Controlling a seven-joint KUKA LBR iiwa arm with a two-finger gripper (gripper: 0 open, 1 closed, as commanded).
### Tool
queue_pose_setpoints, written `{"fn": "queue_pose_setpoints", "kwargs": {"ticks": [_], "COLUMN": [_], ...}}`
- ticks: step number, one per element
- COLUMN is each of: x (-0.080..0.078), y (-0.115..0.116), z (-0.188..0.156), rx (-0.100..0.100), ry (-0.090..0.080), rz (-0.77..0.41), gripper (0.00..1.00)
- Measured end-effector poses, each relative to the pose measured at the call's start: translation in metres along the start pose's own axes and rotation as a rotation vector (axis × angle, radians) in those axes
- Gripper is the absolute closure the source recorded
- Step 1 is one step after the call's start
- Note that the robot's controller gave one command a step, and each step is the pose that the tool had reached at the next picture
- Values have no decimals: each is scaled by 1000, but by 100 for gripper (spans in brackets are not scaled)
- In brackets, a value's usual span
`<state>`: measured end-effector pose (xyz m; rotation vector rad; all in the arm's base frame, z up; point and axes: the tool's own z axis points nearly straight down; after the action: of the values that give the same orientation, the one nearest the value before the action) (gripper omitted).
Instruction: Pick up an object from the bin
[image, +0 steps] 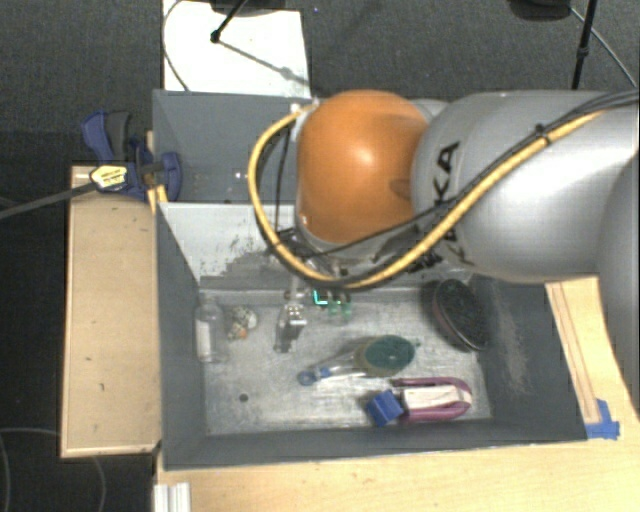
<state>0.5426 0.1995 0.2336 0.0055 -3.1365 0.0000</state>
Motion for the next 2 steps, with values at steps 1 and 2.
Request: {"fn": "queue_pose_setpoints", "kwargs": {"ticks": [1,2], "x": [-46,-51], "y": [32,15], "z": [166,131], "rx": [-1,-2], "ry": [-4,-13], "rz": [-39,-165], "gripper": [0,0]}}
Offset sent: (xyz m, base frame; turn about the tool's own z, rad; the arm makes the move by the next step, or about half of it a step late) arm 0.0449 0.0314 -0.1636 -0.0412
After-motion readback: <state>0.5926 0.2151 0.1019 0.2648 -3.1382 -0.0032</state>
